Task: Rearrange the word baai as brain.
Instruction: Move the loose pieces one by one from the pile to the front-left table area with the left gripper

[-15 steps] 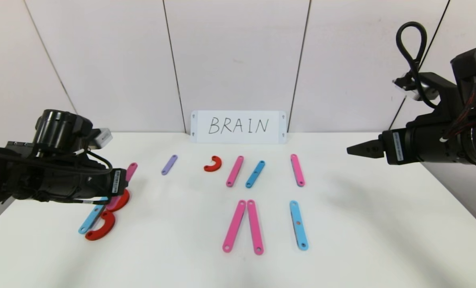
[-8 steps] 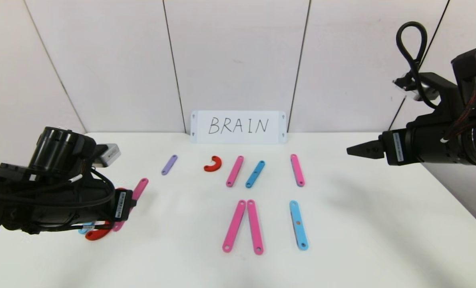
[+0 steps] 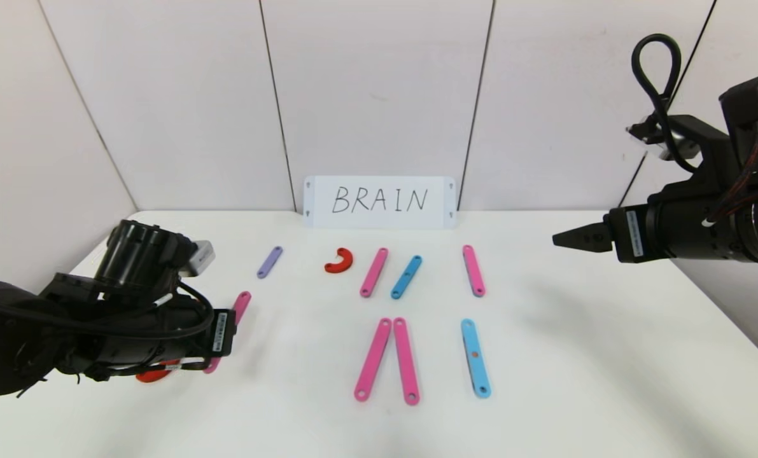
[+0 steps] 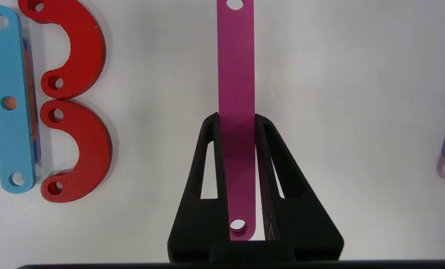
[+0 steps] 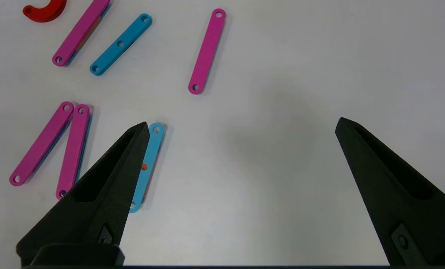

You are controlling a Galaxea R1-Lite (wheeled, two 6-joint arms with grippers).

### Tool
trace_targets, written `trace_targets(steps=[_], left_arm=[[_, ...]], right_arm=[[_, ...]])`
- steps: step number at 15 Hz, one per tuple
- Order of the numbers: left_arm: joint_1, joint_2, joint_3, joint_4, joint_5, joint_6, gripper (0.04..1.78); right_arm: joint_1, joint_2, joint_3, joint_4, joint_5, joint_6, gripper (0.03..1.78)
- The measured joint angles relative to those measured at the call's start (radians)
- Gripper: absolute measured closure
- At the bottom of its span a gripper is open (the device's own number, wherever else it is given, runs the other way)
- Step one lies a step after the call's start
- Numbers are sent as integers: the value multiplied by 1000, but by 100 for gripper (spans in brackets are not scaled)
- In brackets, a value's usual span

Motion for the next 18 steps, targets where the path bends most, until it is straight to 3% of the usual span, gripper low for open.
trace_targets(steps=[6, 18], left_arm=[[-68, 79, 53, -93, 62, -44, 154], [-77, 123, 64, -110, 69, -80, 152]], right_arm=[[-1, -2, 0, 0, 0, 0, 7], [-1, -2, 0, 0, 0, 0, 7]])
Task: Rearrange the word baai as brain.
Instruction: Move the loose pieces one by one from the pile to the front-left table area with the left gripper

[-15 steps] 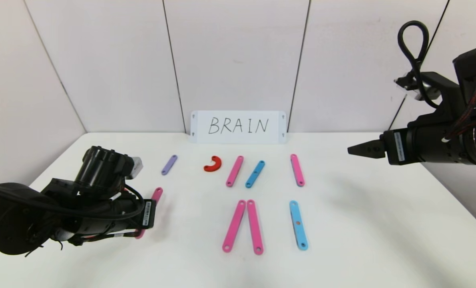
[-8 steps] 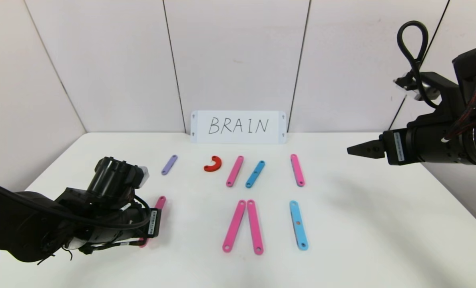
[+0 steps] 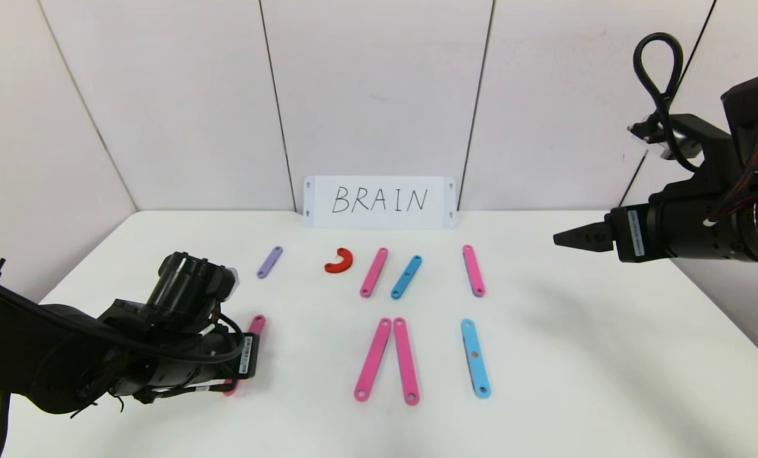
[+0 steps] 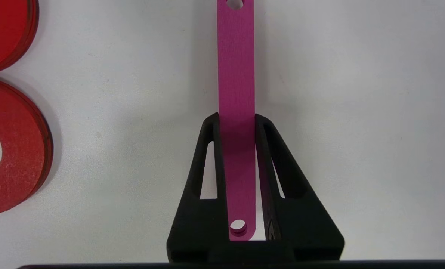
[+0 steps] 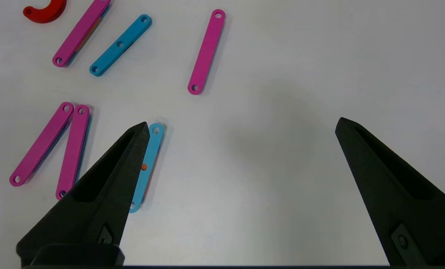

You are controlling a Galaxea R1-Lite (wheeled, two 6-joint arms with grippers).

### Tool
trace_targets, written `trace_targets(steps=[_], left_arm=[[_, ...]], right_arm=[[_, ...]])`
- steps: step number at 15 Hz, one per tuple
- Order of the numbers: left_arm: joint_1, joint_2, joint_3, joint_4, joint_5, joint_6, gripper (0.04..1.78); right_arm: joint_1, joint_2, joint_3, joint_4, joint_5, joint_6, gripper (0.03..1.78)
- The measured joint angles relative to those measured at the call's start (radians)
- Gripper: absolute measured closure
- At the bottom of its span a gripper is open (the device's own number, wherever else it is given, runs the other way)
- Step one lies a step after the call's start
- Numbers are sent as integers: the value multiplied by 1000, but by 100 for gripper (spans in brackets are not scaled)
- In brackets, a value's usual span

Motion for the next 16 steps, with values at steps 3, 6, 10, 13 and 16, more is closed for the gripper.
trace_targets(steps=[3, 6, 10, 13, 16], left_arm=[[0, 3, -2, -1, 0, 0, 135], [0, 4, -2, -1, 1, 1, 91], [0, -7, -37, -38, 1, 11, 30], [-7, -17, -104, -43, -2, 71, 10], [-30, 17, -225, -44, -4, 97, 8]], right_arm=[[0, -1, 0, 0, 0, 0, 7], [0, -1, 0, 0, 0, 0, 7], [0, -3, 1, 0, 0, 0, 7], [0, -6, 1, 0, 1, 0, 7], [-6, -8, 2, 0, 1, -1, 7]])
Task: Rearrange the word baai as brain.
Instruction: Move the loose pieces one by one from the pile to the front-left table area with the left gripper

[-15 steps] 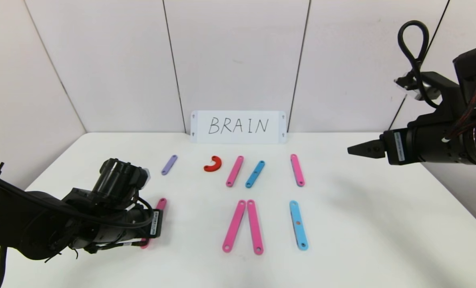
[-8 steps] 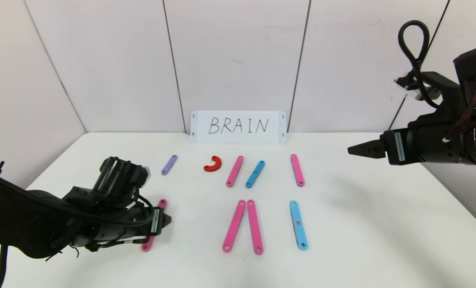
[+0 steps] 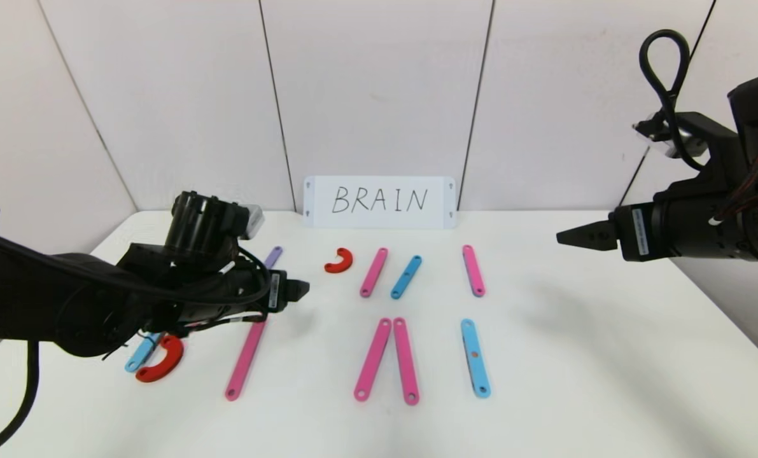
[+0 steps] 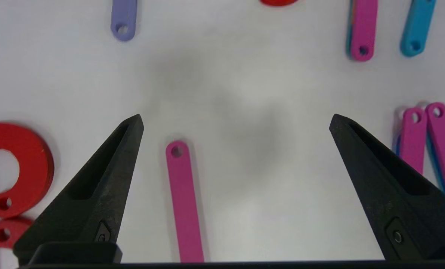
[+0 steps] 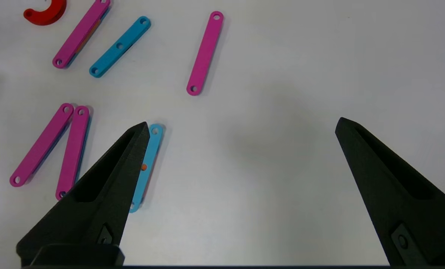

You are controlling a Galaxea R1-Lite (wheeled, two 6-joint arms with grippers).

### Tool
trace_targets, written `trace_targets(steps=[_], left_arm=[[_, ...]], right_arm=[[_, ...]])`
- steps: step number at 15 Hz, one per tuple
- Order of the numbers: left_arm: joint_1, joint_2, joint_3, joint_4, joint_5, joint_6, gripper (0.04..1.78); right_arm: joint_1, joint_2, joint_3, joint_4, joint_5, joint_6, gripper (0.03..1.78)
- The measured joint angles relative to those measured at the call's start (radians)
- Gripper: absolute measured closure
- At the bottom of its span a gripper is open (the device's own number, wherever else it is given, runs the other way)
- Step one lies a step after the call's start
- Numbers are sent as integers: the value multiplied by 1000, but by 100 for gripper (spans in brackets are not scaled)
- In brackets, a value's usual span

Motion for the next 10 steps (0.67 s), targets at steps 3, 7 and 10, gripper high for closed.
trace_targets(steps=[3, 7, 10], left_arm=[[-5, 89, -150, 0, -4, 36, 8], [-14, 253, -323, 0, -7, 64, 8], [-19, 344, -421, 1, -8, 81, 8]], right_arm=[[-11, -2, -3, -2, 1, 0, 7], [-18, -1, -4, -1, 1, -7, 7], [-19, -1, -4, -1, 2, -7, 7]])
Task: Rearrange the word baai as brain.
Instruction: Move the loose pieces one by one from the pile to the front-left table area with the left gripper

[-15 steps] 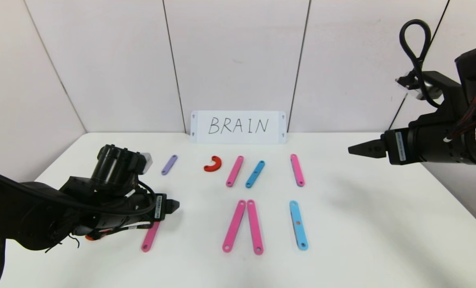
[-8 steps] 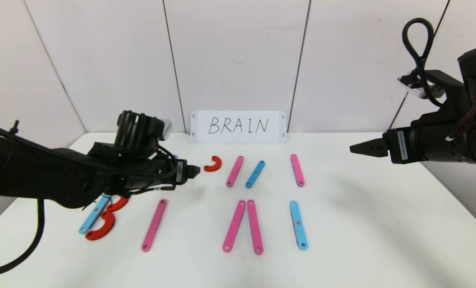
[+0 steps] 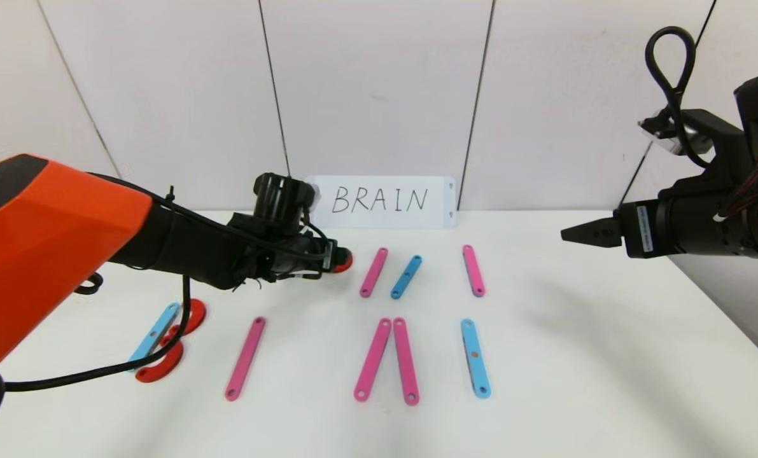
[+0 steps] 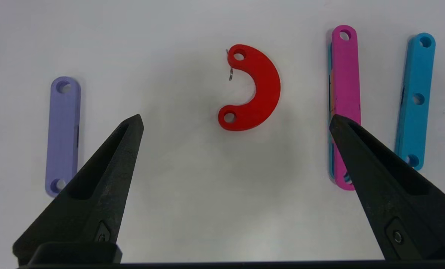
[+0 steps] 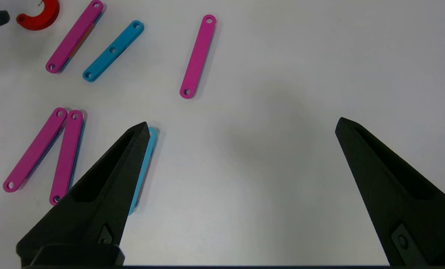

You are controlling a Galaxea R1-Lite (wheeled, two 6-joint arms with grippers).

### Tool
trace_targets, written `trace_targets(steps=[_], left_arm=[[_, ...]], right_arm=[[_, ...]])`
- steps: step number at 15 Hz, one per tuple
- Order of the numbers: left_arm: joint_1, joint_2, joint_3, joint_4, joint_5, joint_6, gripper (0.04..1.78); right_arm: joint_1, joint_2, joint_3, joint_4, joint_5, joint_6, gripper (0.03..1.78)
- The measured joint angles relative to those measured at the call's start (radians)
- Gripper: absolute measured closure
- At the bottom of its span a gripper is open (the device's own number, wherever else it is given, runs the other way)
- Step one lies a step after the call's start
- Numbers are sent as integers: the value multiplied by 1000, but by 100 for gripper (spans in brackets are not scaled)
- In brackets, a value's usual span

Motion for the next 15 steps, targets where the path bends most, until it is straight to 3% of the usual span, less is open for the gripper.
trace_targets(steps=[15], left_arm=[[-6, 174, -179, 74, -1, 25, 8]], right_arm=[[-2, 4, 4, -18, -2, 0, 7]])
